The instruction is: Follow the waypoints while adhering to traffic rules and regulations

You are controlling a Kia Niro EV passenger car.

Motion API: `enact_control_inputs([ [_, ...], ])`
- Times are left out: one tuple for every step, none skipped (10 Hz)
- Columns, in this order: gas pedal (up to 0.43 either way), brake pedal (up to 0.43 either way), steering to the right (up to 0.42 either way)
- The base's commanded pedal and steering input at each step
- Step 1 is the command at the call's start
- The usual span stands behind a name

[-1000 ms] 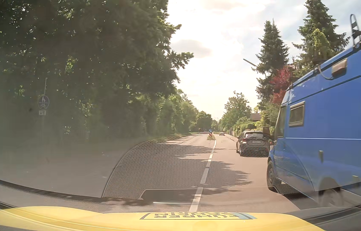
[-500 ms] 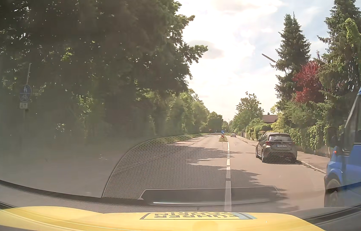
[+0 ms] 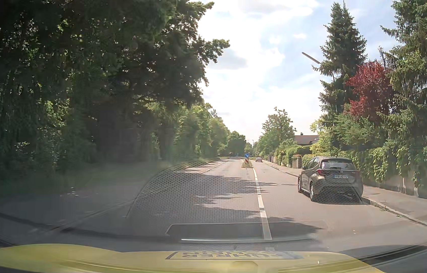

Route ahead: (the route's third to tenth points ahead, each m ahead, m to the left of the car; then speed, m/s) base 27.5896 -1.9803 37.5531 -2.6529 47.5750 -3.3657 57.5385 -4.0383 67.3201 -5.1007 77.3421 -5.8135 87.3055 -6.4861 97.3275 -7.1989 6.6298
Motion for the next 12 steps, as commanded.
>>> enact_control_inputs([
  [0.331, 0.0, 0.081],
  [0.331, 0.0, 0.064],
  [0.331, 0.0, 0.046],
  [0.331, 0.0, 0.033],
  [0.331, 0.0, 0.032],
  [0.319, 0.0, 0.032],
  [0.311, 0.0, 0.032],
  [0.287, 0.0, 0.032],
  [0.287, 0.0, 0.035],
  [0.28, 0.0, 0.045],
  [0.26, 0.0, 0.054],
  [0.228, 0.0, 0.061],
])
